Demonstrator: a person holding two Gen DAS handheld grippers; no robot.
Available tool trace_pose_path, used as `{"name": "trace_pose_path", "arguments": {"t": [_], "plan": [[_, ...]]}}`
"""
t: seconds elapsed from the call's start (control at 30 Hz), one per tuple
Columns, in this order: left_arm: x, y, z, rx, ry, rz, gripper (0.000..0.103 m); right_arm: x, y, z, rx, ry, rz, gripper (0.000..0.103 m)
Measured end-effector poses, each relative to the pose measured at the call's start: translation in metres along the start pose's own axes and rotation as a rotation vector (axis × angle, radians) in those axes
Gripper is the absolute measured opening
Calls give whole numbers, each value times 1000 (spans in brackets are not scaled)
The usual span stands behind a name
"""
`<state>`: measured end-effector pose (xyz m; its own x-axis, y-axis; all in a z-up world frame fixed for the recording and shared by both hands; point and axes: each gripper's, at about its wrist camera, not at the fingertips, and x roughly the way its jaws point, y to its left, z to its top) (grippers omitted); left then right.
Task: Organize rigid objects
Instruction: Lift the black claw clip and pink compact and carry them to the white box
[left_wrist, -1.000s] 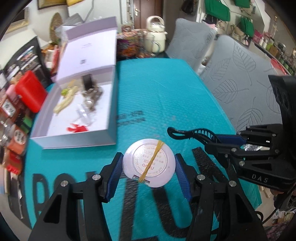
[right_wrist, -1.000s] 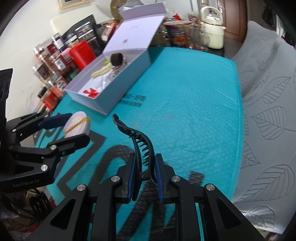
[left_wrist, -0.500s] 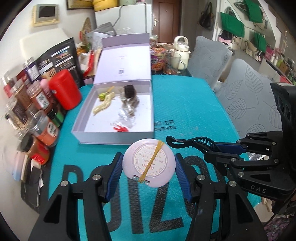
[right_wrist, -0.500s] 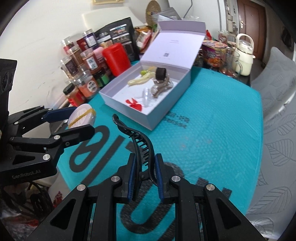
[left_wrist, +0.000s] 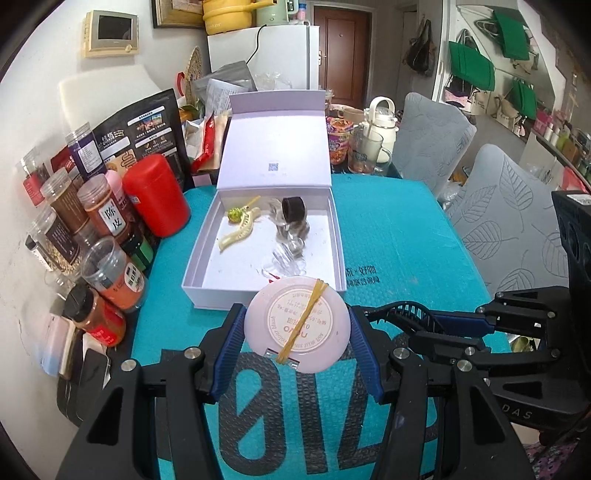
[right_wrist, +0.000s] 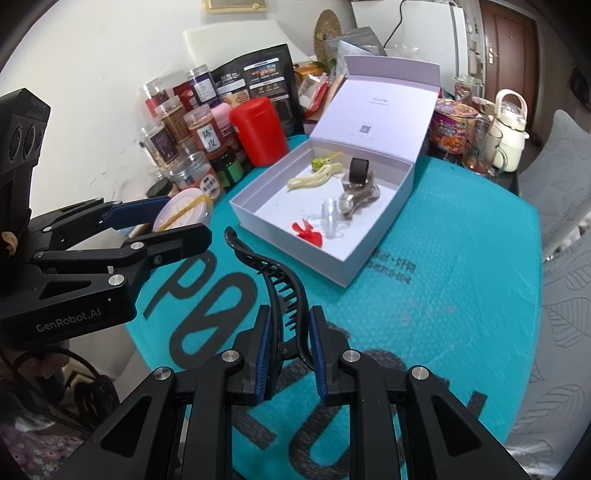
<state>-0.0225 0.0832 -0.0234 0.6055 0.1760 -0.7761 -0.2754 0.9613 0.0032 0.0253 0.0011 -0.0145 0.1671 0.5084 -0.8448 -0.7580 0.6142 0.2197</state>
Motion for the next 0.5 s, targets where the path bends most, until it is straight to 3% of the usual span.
{"name": "trace_pose_path", "arguments": {"t": [0.5], "plan": [[16, 39, 37, -7, -33, -19, 55, 23, 11, 47, -9, -33, -15, 20]]}}
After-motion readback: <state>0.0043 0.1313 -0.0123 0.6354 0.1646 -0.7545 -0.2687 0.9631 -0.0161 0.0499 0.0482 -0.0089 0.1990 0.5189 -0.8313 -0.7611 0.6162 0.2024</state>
